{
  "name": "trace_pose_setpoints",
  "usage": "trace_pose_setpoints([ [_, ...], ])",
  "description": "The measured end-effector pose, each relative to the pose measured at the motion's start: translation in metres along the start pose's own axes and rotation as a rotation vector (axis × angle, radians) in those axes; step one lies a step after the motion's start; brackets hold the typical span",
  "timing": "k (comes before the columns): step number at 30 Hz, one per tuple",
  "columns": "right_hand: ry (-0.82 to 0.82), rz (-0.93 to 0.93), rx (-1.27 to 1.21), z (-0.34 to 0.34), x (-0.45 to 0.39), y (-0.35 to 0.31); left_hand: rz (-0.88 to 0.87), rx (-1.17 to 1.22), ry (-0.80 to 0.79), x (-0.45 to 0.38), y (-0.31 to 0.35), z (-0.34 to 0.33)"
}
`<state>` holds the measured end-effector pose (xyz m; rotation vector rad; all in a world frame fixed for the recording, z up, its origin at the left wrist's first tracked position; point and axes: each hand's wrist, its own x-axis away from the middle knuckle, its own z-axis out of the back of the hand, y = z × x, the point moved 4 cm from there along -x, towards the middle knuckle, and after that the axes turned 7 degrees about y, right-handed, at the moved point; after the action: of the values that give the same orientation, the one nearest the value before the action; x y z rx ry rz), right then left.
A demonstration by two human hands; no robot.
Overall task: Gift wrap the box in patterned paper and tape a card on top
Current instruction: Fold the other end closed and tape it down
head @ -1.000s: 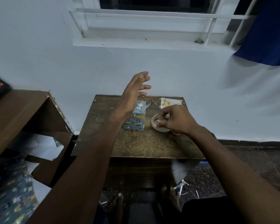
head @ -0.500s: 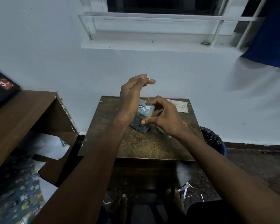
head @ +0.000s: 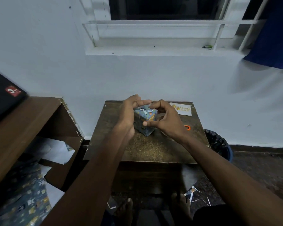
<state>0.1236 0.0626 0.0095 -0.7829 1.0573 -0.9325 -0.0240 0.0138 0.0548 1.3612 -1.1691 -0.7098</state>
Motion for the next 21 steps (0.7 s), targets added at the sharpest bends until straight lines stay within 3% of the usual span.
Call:
trace_pose_setpoints([
  [6, -0.053, -0.124, -0.130, 0.008, -0.002, -0.011, -0.051, -0.050, 0.009, -0.012, -0.003, 0.007],
  [13, 0.051, -0.087, -0.128, 0.010, 0.000, -0.016, -0.018, -0.060, 0.014, -0.012, -0.004, 0.004],
  [21, 0.081, -0.269, -0.214, 0.007, 0.001, -0.012, -0.090, -0.179, 0.078, -0.018, -0.011, 0.005],
])
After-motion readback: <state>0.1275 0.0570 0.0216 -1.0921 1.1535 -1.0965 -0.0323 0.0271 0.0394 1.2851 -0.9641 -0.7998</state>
